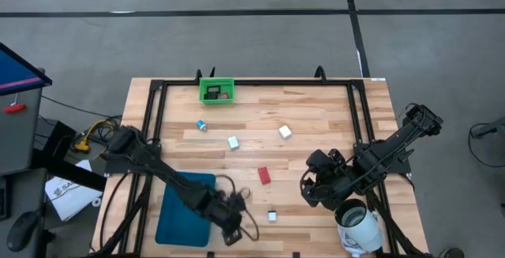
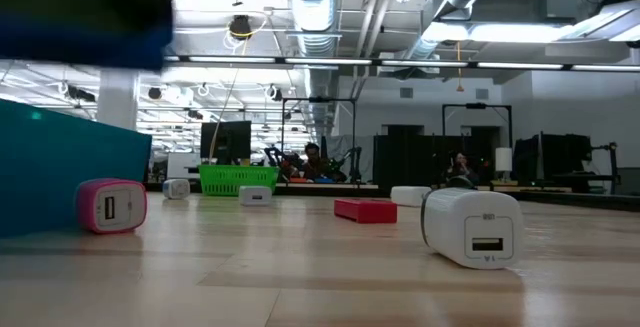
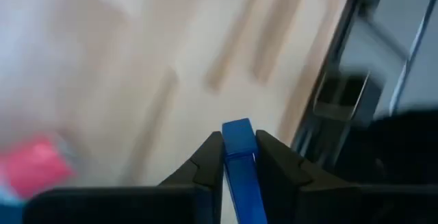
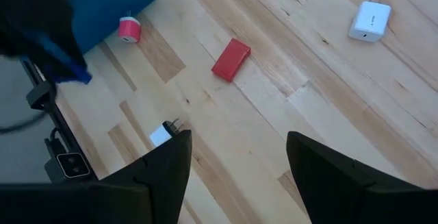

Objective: Pick & Place Office items
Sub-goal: Put the blue digital clock into the green bin

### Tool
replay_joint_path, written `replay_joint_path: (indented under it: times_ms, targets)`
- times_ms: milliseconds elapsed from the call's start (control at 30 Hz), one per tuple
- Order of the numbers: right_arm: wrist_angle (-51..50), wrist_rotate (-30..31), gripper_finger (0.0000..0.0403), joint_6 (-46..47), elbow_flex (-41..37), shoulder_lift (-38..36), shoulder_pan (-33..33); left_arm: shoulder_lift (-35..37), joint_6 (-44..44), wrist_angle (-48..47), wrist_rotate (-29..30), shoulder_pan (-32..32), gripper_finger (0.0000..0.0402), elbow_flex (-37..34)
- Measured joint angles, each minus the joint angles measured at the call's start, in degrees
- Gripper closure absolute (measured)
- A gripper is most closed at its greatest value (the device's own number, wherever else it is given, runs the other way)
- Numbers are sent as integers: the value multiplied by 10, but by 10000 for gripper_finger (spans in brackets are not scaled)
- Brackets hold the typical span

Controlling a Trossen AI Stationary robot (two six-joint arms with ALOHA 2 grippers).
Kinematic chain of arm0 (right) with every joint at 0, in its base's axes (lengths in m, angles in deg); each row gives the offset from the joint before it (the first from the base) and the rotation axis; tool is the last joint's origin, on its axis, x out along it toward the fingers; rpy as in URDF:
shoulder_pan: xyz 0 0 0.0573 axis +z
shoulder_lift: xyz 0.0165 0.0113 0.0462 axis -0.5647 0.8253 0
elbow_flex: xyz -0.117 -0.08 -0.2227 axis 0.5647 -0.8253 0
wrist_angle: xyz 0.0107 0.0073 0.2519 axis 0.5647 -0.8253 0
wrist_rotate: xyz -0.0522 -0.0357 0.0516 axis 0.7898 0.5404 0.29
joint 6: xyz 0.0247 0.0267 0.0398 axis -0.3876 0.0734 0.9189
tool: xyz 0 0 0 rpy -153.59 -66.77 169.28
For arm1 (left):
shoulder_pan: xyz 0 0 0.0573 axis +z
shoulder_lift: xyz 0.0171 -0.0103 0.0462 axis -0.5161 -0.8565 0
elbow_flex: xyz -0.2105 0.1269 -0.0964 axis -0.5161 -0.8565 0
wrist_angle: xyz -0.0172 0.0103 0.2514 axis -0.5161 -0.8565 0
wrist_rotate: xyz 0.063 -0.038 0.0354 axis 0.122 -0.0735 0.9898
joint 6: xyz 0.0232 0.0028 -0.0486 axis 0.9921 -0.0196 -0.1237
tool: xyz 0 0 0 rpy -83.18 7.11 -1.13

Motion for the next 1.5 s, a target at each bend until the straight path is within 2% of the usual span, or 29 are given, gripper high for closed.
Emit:
replay_joint_path:
  times_ms: [167,300,500,633,800,1000,1133,1500]
  targets:
    - [5,10,172,11,0,0,8,82,1,-49,139,53,349,1]
    - [11,14,172,25,0,0,21,134,33,-146,215,128,349,0]
    - [9,37,172,81,0,0,34,174,136,-213,231,310,349,1]
    - [8,52,172,134,0,0,35,182,251,-208,216,448,349,1]
    - [7,77,172,178,0,0,23,179,357,-170,151,614,349,1]
    - [3,78,172,196,0,0,-19,155,420,-139,72,736,349,1]
    - [5,76,173,200,0,0,-44,118,442,-143,40,762,349,1]
    - [21,61,173,200,0,0,-90,11,453,-96,-22,765,349,1]
